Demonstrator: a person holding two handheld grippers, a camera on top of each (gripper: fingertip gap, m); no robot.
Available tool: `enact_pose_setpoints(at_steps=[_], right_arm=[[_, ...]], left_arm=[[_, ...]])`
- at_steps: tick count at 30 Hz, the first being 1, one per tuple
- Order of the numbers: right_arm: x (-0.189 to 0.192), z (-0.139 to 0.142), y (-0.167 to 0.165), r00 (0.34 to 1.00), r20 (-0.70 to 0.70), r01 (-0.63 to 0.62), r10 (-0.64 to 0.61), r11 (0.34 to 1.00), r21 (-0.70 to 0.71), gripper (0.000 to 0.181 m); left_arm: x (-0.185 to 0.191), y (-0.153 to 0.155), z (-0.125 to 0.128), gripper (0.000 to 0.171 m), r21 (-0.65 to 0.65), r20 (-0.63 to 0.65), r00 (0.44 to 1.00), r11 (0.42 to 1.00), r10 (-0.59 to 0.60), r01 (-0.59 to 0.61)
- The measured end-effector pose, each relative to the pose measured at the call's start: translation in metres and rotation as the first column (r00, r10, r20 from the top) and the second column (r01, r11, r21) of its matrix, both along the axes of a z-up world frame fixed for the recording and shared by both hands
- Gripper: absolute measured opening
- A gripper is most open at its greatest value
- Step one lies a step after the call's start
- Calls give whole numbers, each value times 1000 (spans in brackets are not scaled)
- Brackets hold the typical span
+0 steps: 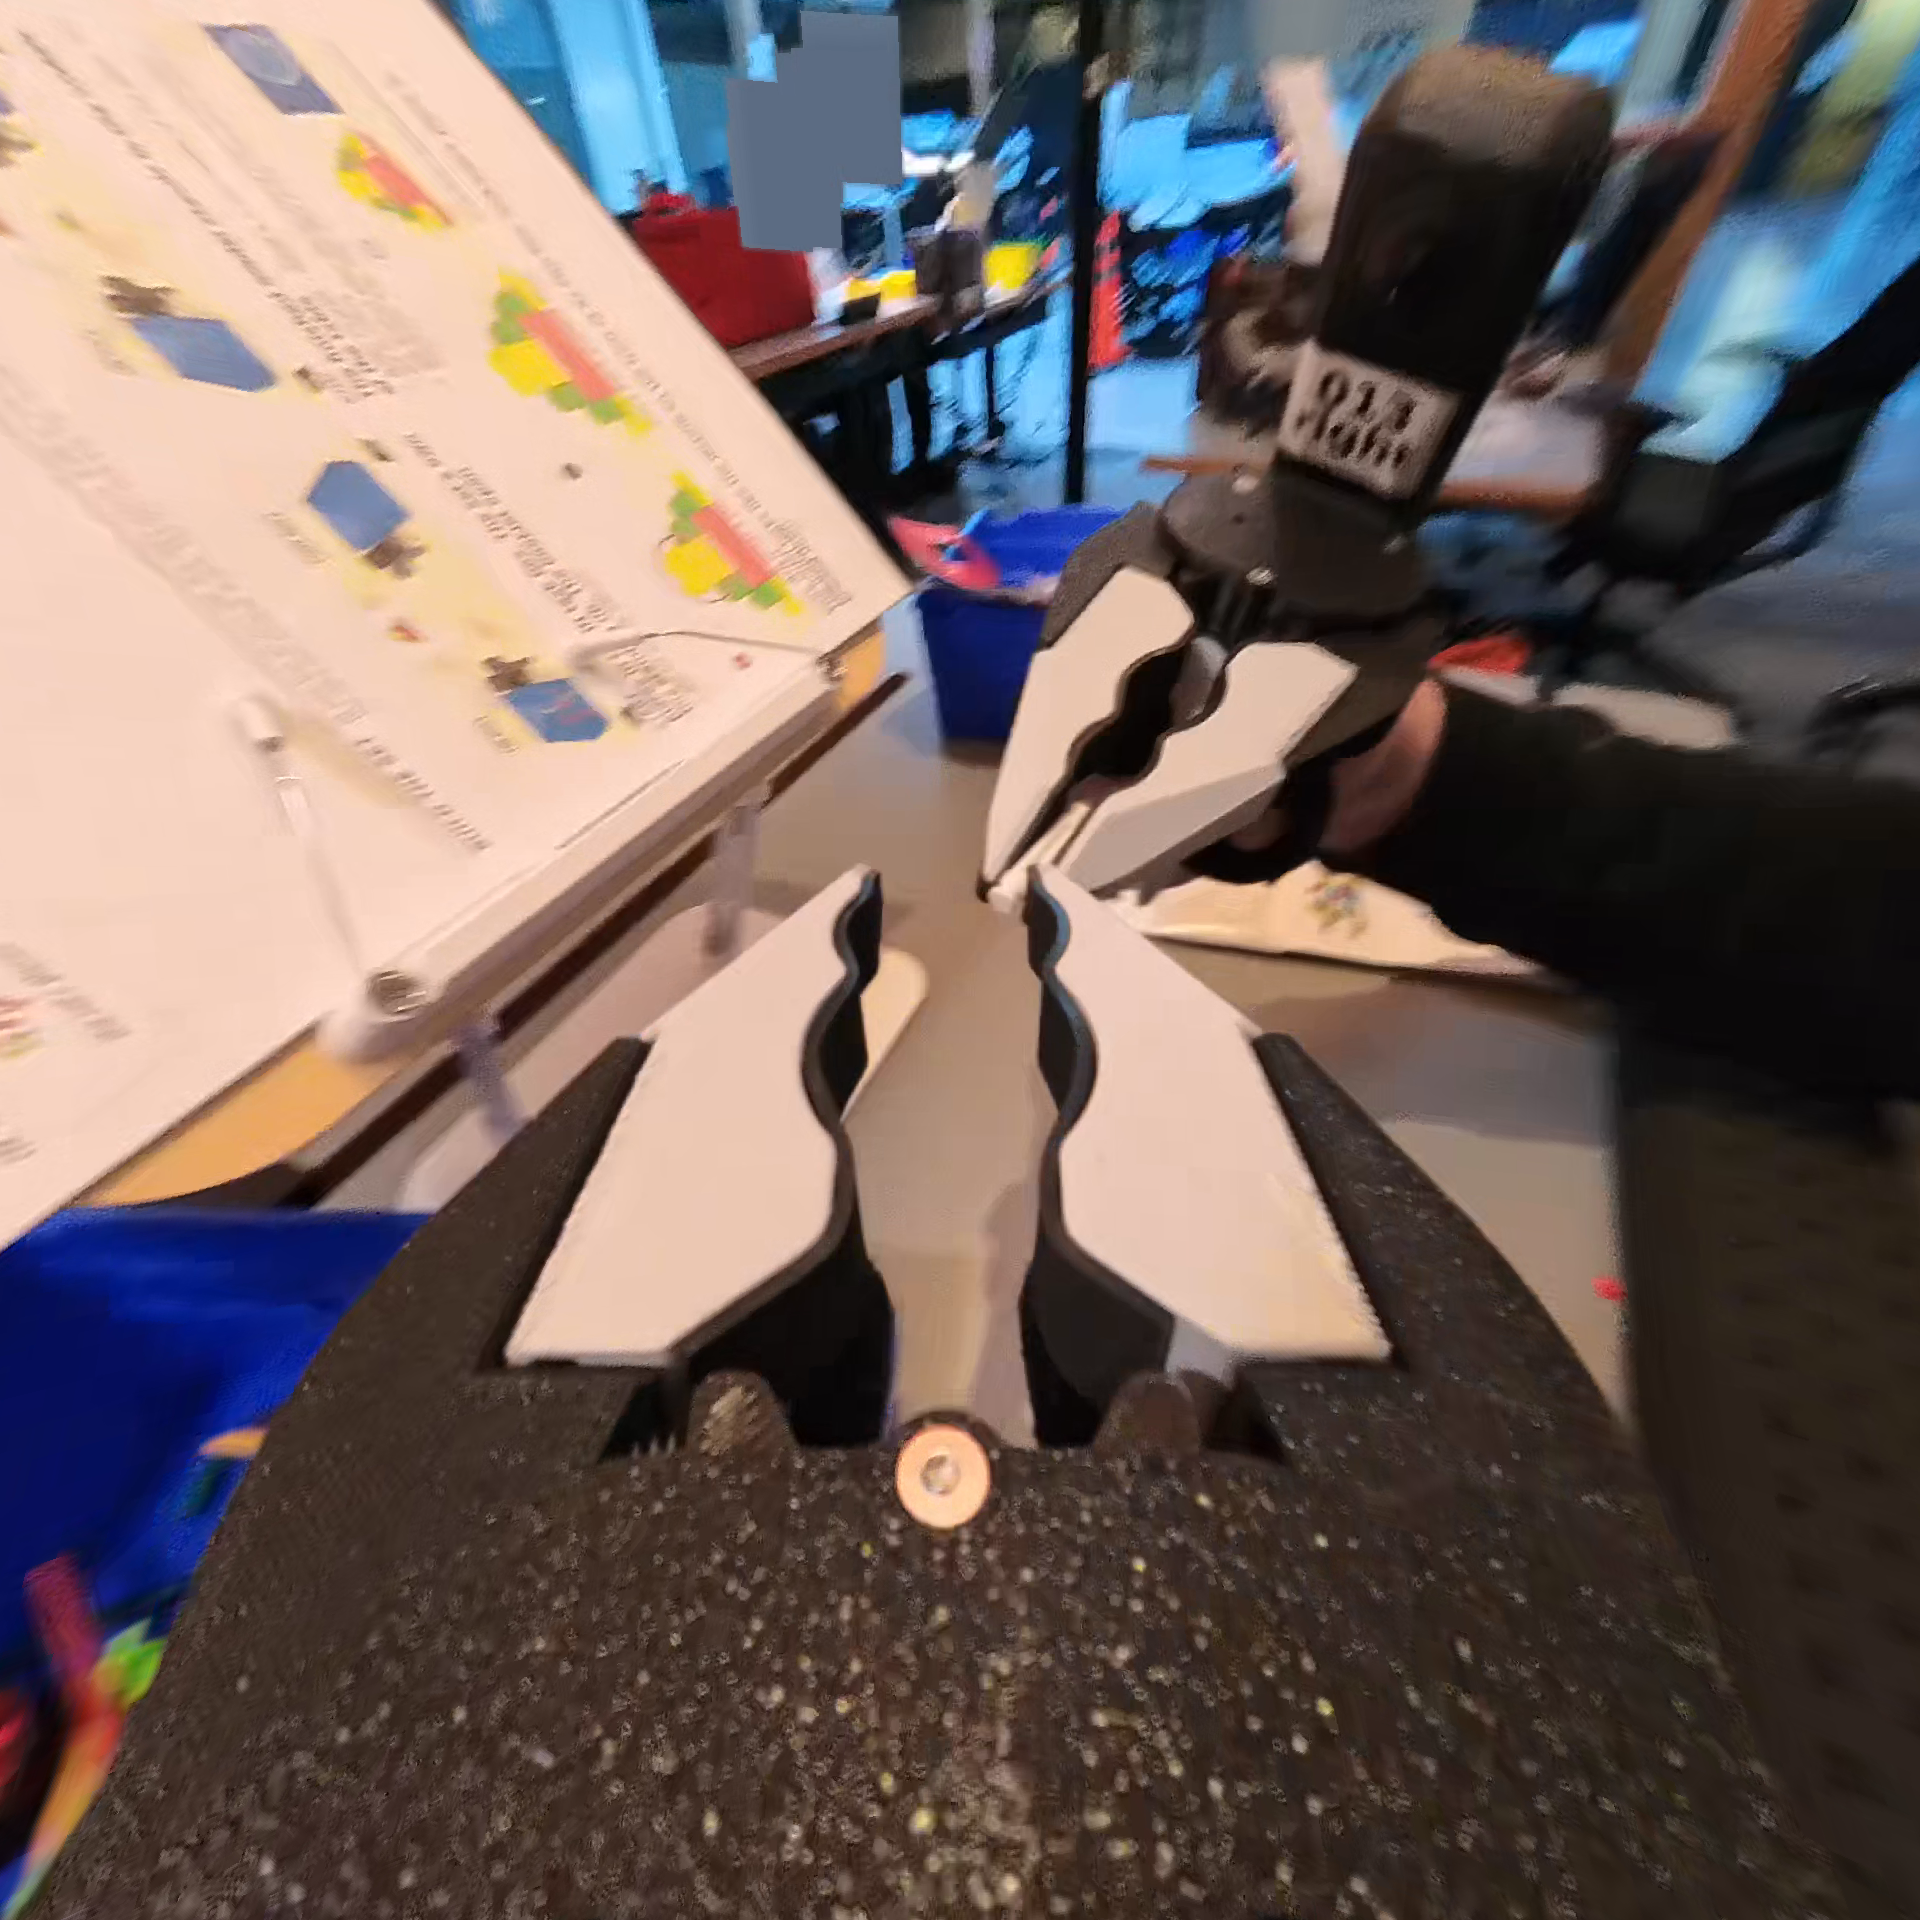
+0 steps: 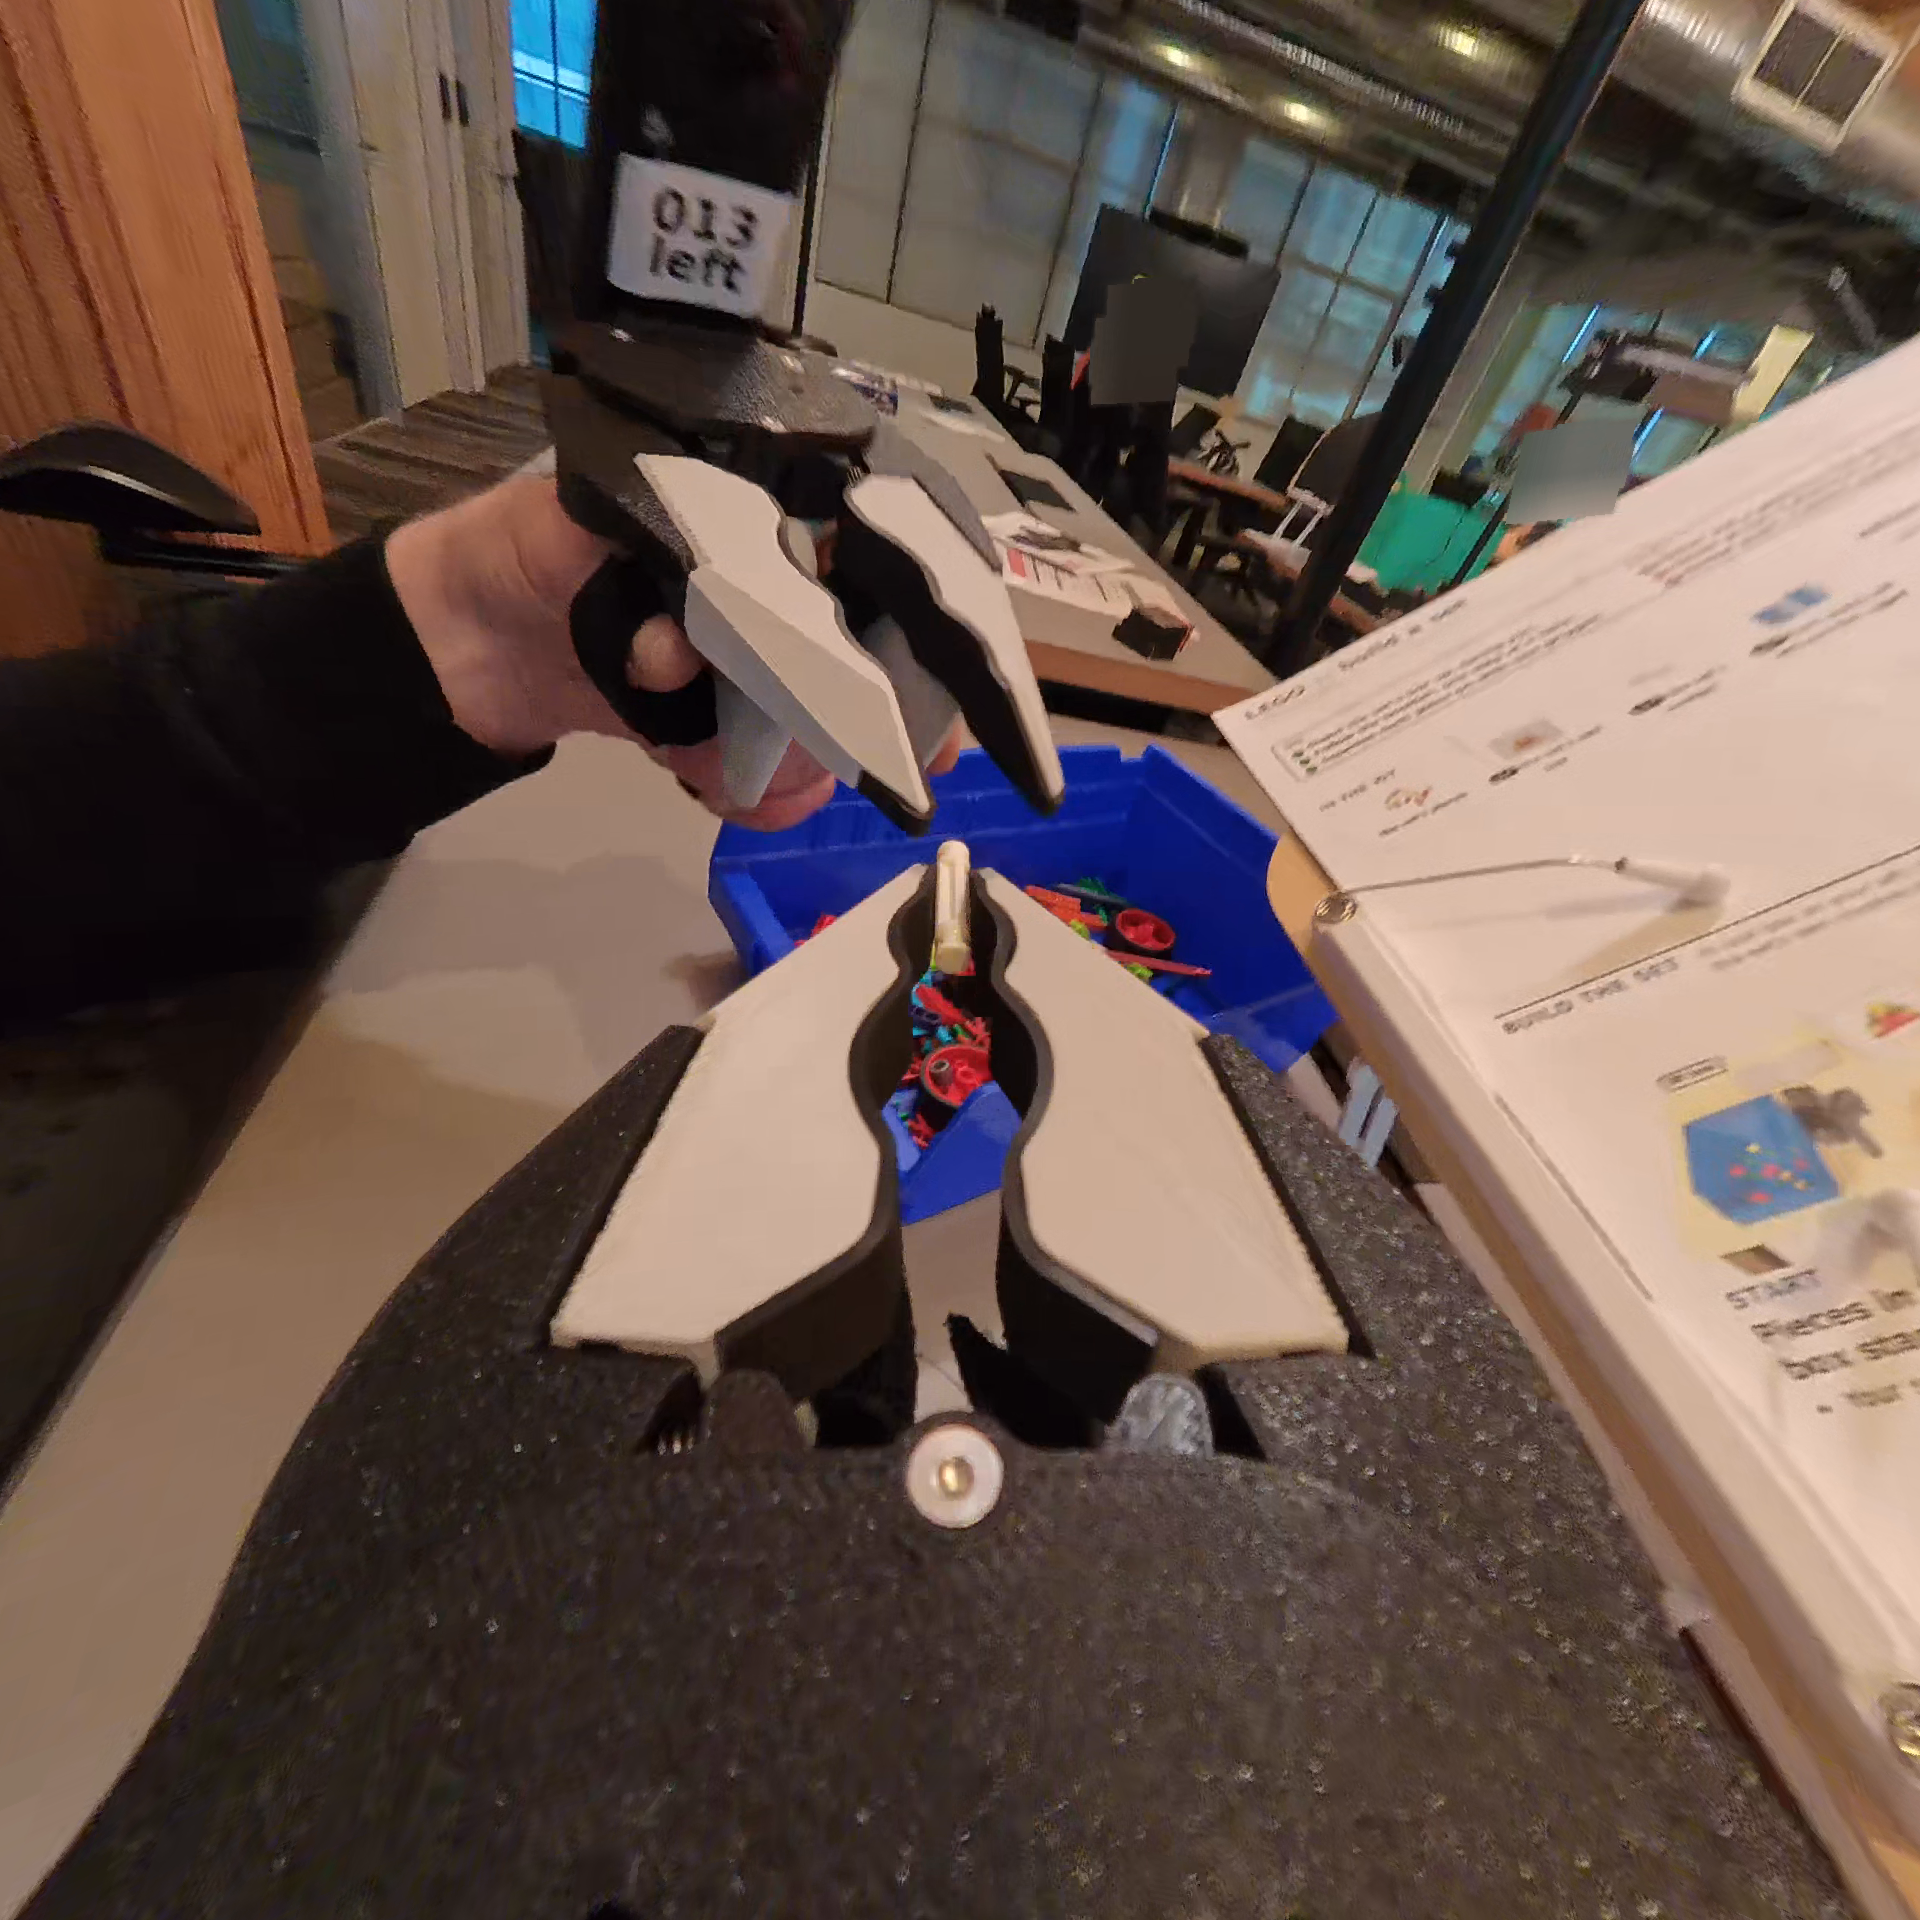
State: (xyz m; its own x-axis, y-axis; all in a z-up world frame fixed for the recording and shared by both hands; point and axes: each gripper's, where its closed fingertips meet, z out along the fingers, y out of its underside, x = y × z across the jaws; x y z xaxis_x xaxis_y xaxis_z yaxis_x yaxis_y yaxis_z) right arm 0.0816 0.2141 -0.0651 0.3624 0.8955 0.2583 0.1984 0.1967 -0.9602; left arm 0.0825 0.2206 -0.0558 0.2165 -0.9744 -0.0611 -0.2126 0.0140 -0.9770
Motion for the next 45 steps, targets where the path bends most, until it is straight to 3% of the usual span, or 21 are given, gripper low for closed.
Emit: enact_pose_setpoints(at_steps=[5,8,18,24,25,27,30,32,34,36,41,45], right_arm=[[7,9,-2,996,55,55,-63,988,146,3],[8,12,-3,994,70,68,-83,979,191,4],[9,20,-5,990,81,89,-114,962,258,4],[15,20,2,981,90,141,-170,955,262,9],[16,21,2,982,83,144,-170,957,253,9],[19,19,4,981,93,146,-170,965,218,9],[17,-6,-3,979,189,68,-78,996,59,11],[15,-39,-8,952,305,31,-5,996,-80,21],[16,-76,-16,898,436,26,66,979,-202,36],[12,-101,-21,847,520,21,106,972,-233,39],[7,-149,-41,747,615,7,252,922,-386,48],[0,-177,-44,687,665,-1,294,915,-404,43]], left_arm=[[7,-11,2,20,-171,110,987,976,-116,134],[13,-16,7,6,-223,167,974,957,-152,188],[15,-18,12,3,-238,216,961,945,-172,223],[5,-4,16,3,-185,192,977,975,-89,125],[-2,1,15,3,-175,177,983,981,-58,89],[-22,27,2,3,-112,58,993,989,103,-96],[-67,71,-31,3,-36,-155,920,929,359,-368],[-88,85,-50,4,-84,-218,881,891,420,-446],[-111,106,-62,20,-37,-281,795,821,538,-569],[-121,113,-72,41,-16,-335,747,789,574,-614],[-106,104,-67,42,14,-330,778,826,535,-563],[-87,91,-60,38,44,-321,815,867,483,-496]])
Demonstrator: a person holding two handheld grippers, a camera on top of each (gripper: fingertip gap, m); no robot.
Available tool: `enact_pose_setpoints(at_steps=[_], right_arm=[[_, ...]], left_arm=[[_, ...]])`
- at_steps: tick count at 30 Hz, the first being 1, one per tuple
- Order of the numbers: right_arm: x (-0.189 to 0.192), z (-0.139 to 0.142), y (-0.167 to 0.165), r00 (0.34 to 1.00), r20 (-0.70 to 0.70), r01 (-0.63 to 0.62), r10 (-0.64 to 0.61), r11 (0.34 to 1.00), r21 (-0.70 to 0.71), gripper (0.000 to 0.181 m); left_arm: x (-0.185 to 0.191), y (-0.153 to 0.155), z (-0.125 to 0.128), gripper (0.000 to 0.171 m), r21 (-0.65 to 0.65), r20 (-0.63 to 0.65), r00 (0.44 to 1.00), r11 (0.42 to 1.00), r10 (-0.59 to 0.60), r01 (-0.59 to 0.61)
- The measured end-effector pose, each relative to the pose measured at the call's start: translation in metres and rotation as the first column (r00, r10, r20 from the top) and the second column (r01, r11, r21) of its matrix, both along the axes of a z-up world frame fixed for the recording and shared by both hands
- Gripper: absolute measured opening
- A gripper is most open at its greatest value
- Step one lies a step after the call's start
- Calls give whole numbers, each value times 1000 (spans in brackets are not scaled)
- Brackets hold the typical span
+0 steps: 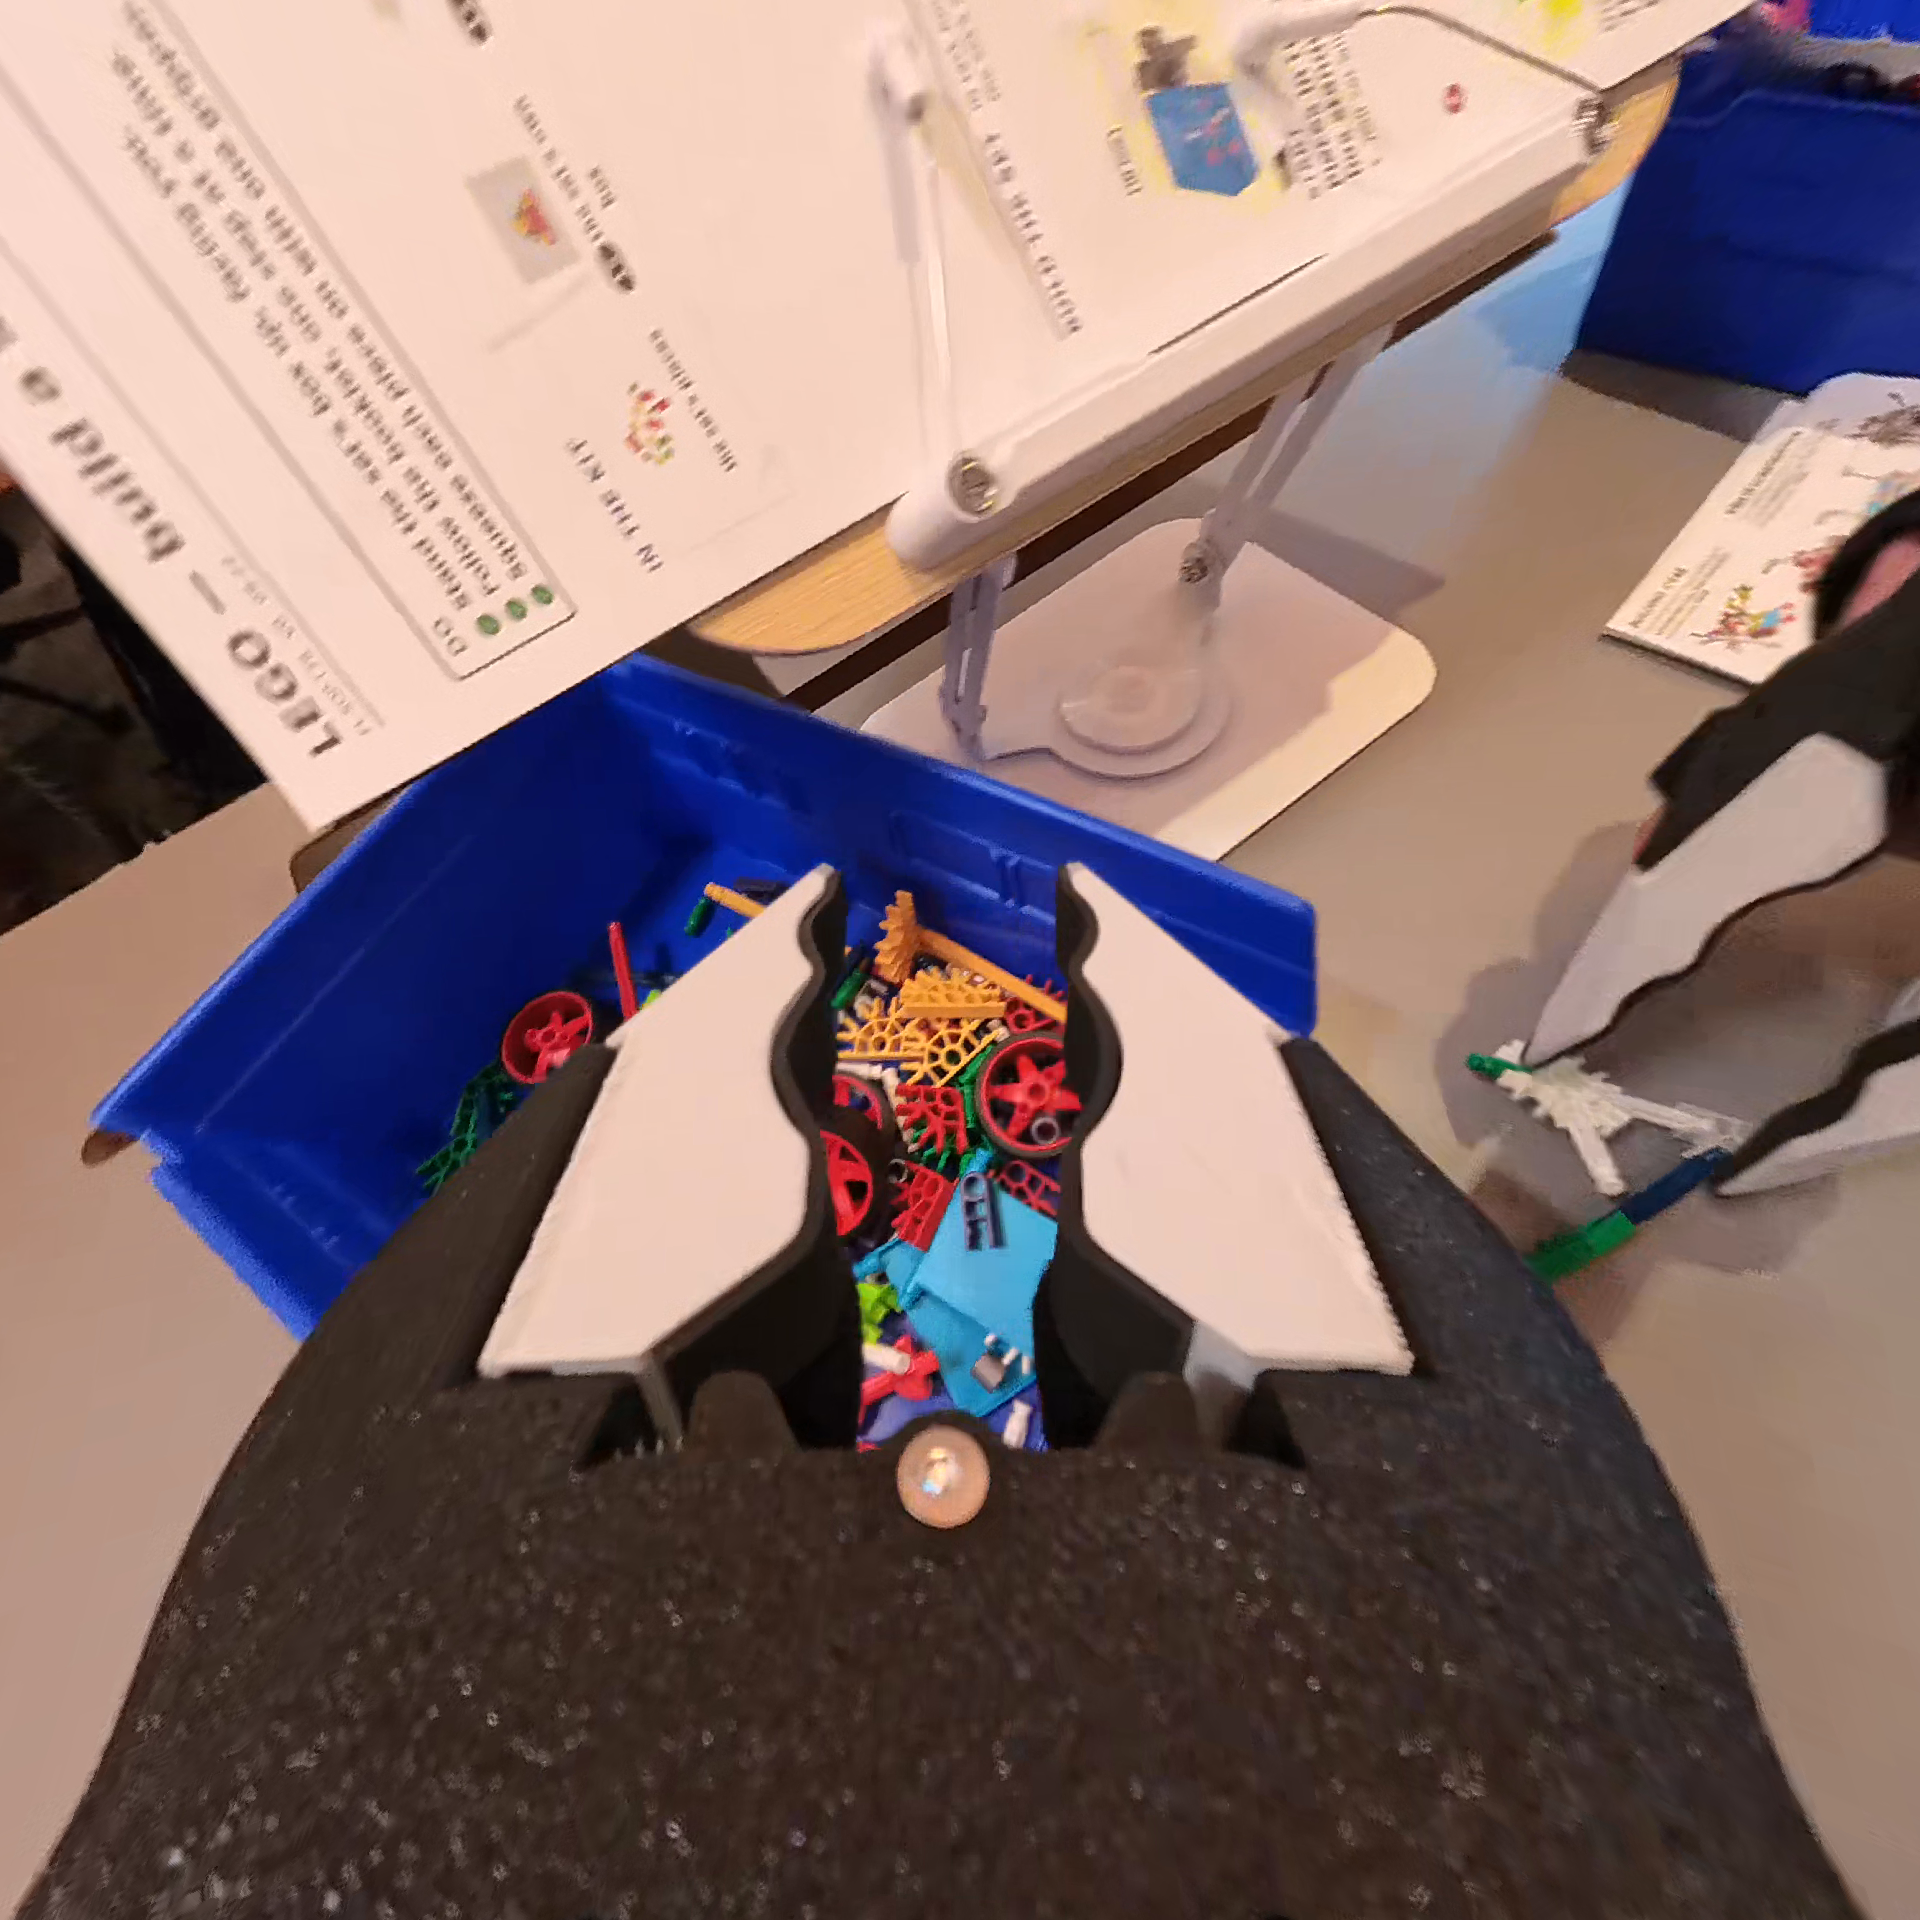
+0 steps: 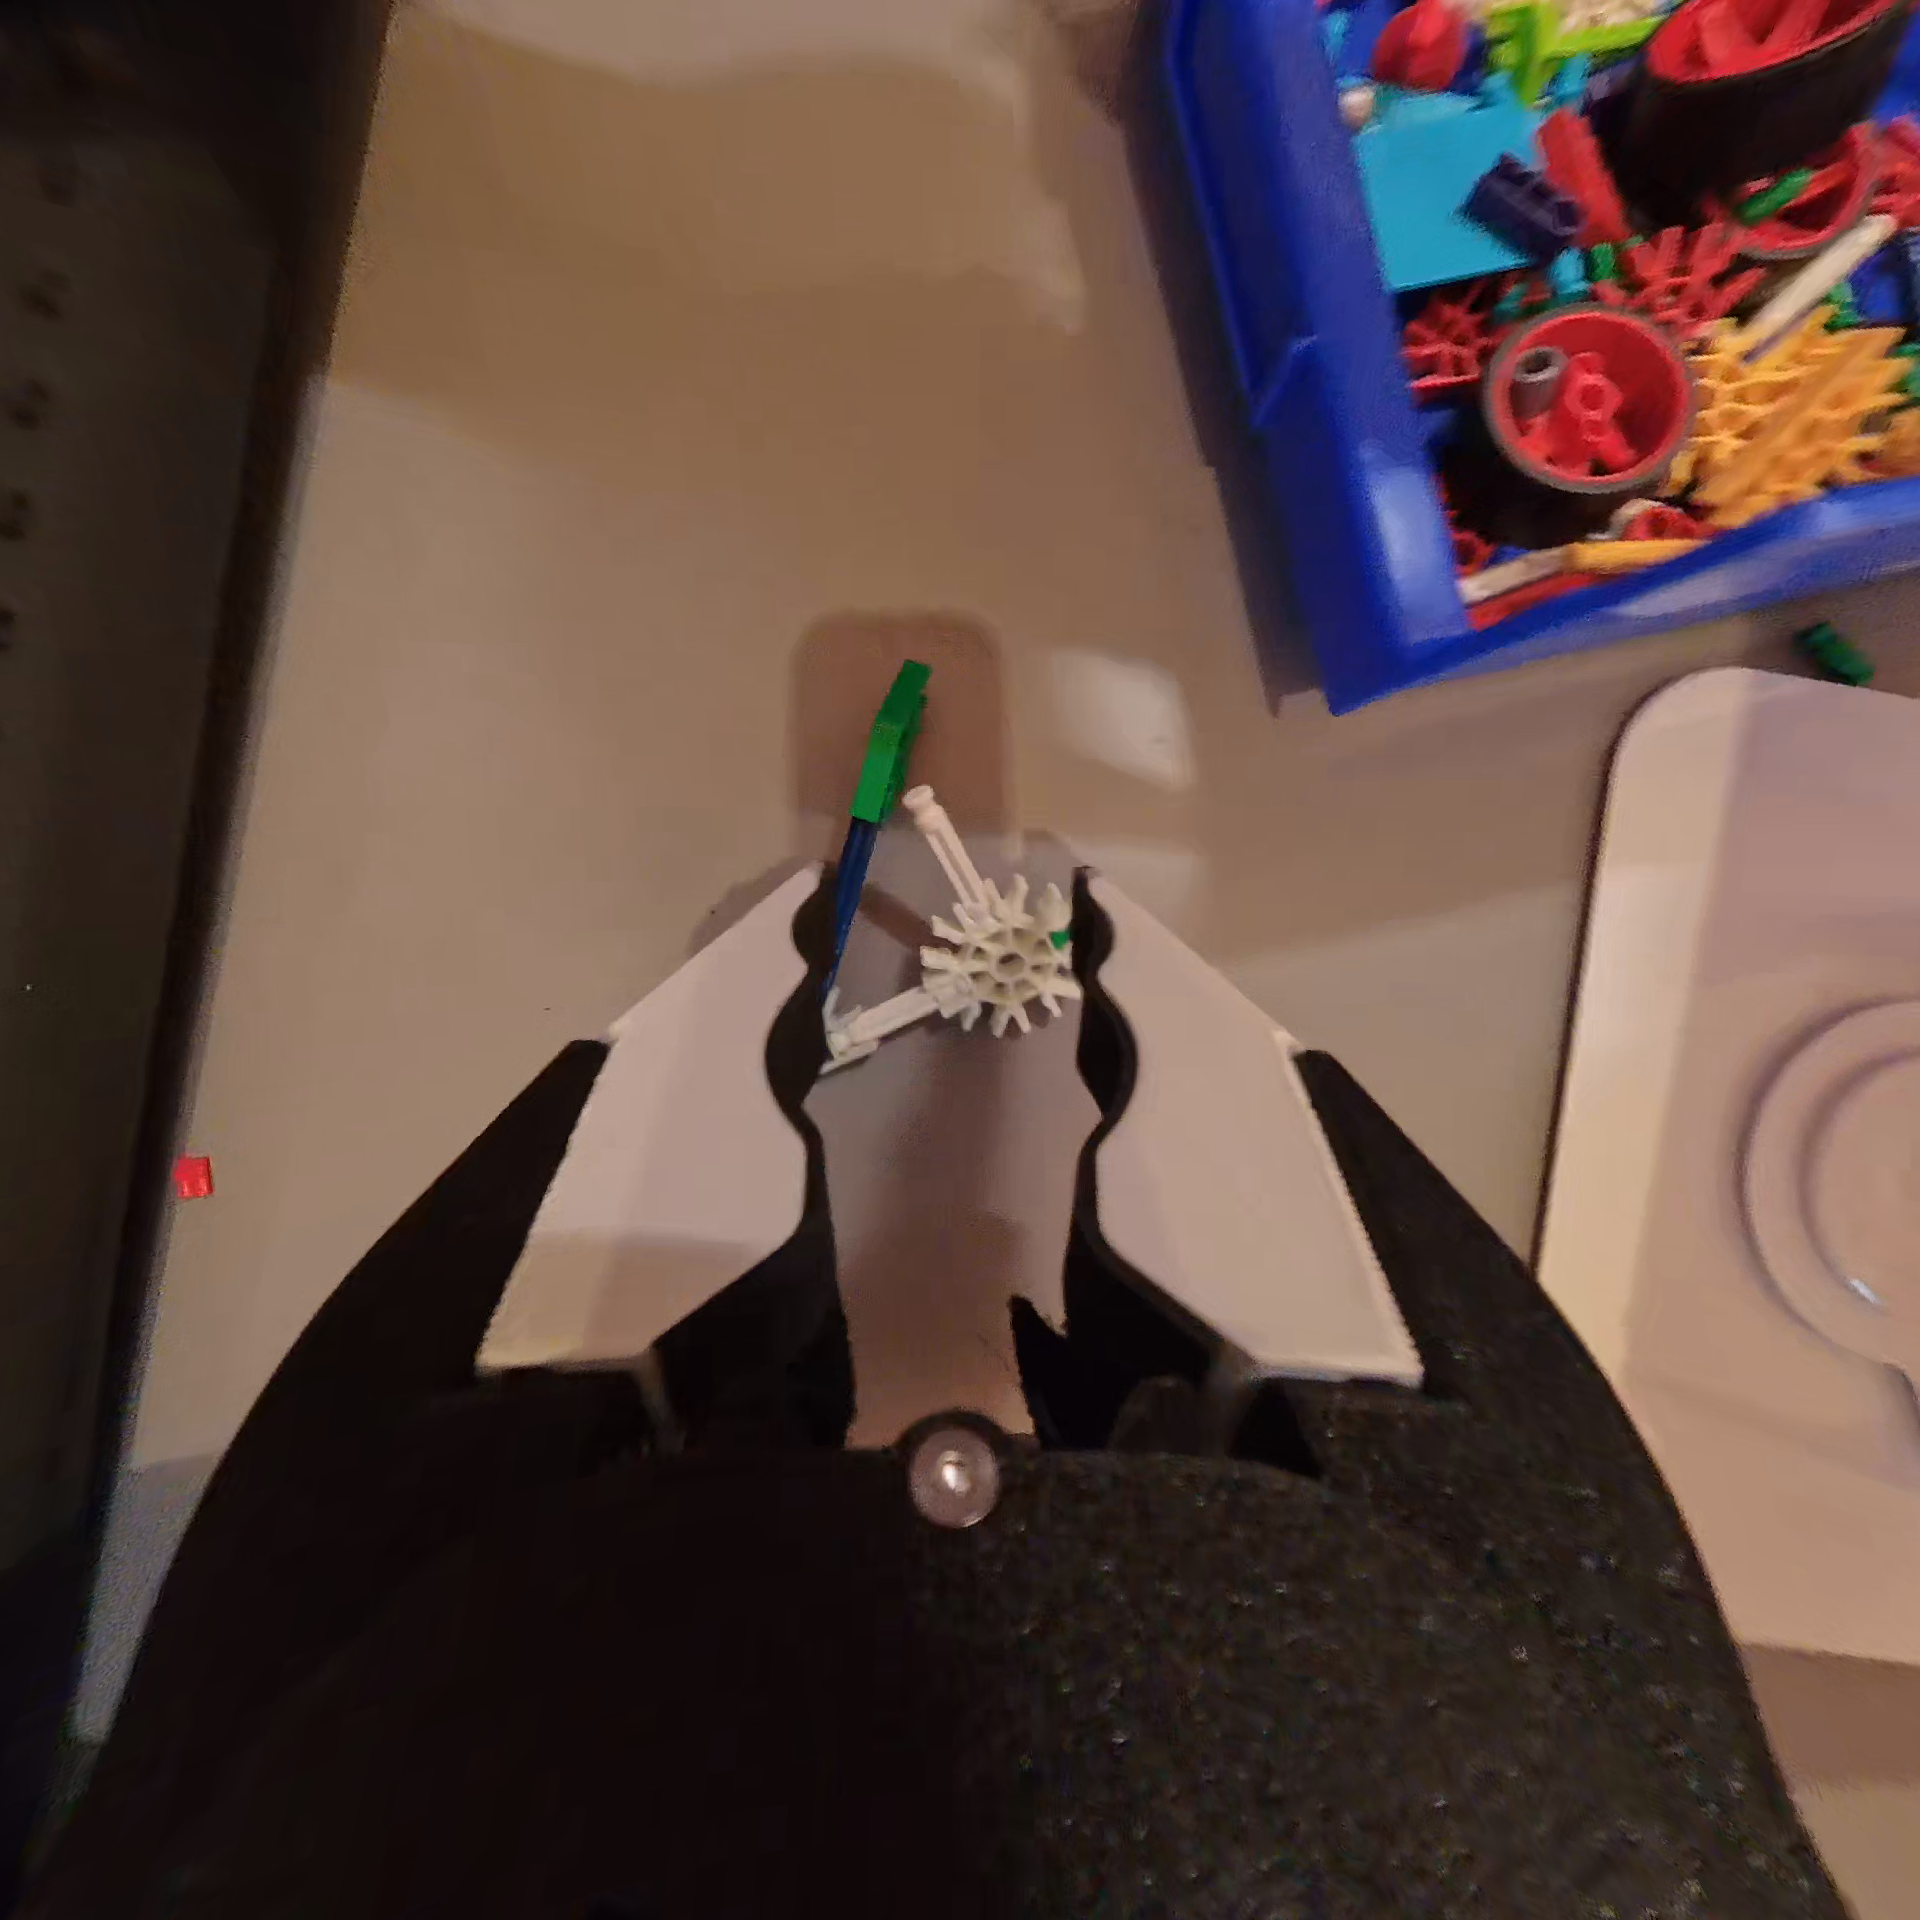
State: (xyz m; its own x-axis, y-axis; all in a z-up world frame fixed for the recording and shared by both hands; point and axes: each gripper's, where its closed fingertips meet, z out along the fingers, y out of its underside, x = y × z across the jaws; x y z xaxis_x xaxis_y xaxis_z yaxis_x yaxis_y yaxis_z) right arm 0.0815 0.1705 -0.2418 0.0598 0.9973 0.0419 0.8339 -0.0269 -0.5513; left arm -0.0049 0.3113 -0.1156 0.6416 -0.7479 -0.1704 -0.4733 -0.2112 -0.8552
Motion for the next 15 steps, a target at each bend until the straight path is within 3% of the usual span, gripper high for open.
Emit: enact_pose_setpoints(at_steps=[2,4,7,11,15], right_arm=[[-5,-10,-1,999,24,-36,35,999,17,31],[-8,-16,2,998,38,-45,43,998,41,7],[-9,-9,8,999,0,-46,46,996,78,3],[-7,43,13,967,-253,-4,26,996,86,3],[10,121,9,796,-605,7,30,998,59,3]], left_arm=[[10,-5,1,37,3,6,999,999,-35,35],[15,-7,0,36,4,-2,999,999,-54,54],[28,-16,2,35,2,24,992,992,-124,124],[47,-39,13,37,7,109,958,964,-265,265],[71,-71,34,38,25,286,849,890,-444,456]])
